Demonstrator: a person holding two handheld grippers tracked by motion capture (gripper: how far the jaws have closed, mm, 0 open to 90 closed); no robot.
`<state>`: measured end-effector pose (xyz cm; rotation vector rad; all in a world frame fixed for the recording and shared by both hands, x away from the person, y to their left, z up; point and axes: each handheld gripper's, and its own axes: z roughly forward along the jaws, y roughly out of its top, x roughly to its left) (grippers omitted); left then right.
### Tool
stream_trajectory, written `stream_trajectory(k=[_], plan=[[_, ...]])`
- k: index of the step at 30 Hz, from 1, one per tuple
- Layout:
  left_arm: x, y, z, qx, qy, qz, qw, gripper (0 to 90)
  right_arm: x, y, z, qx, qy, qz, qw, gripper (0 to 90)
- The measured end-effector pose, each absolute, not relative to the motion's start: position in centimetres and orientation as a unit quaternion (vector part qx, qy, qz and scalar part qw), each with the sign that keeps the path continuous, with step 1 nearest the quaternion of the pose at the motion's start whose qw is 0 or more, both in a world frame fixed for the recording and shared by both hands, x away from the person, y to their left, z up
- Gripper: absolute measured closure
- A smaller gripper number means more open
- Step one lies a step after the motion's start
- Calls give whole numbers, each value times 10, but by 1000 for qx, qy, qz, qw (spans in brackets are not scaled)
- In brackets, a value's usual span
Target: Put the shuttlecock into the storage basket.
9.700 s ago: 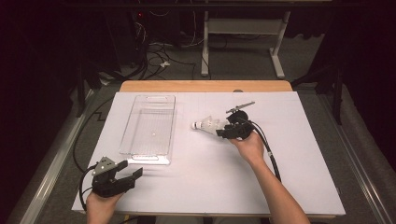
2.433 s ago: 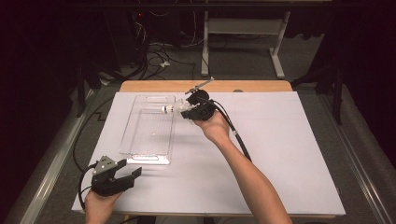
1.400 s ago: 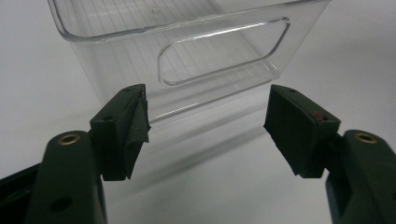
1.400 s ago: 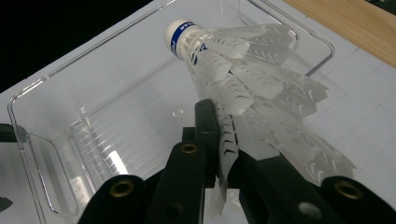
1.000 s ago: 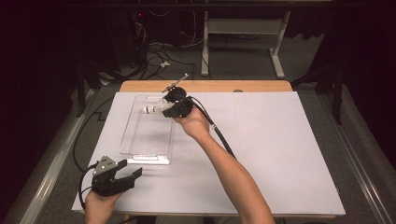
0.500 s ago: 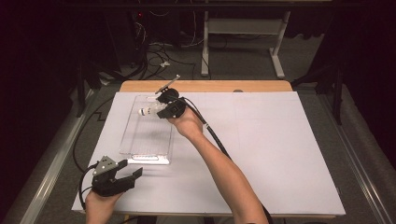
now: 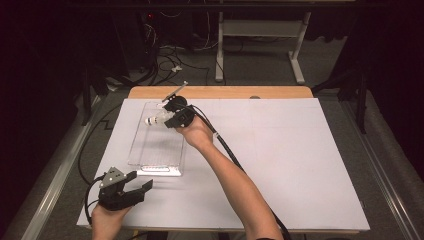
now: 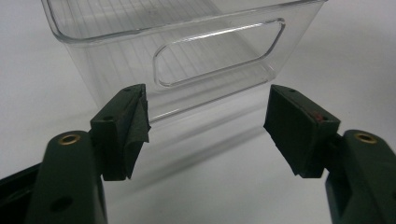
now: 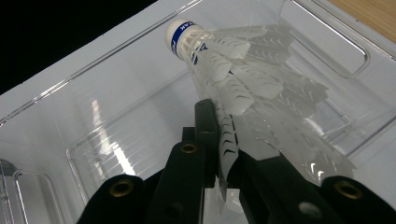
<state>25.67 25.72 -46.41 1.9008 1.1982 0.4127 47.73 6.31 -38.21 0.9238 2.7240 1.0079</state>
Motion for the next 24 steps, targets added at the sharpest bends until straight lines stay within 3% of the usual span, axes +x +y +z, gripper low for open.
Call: stream_trajectory(k=[24], plan=[[256, 259, -464, 753, 480, 164, 419, 315, 485, 85, -405, 299, 904, 303, 40, 887]])
